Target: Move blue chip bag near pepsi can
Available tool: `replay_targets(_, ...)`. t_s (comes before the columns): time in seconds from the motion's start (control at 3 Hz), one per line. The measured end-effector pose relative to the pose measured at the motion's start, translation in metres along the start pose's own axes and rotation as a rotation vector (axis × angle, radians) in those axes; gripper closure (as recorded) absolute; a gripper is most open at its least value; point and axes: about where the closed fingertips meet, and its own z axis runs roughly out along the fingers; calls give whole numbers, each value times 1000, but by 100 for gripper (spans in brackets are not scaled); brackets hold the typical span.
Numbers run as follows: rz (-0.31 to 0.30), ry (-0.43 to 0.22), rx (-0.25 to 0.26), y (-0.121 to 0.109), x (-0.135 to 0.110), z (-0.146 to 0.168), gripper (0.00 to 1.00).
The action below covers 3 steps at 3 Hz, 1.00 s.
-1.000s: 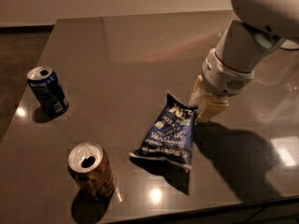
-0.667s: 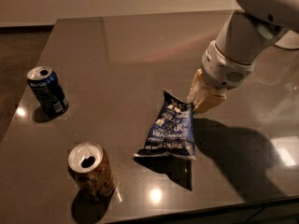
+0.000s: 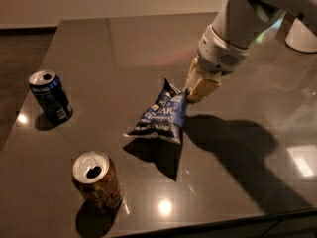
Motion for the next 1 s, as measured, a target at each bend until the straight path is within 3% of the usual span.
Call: replay_targets(1.0, -109, -186, 19, -26, -94, 30, 100)
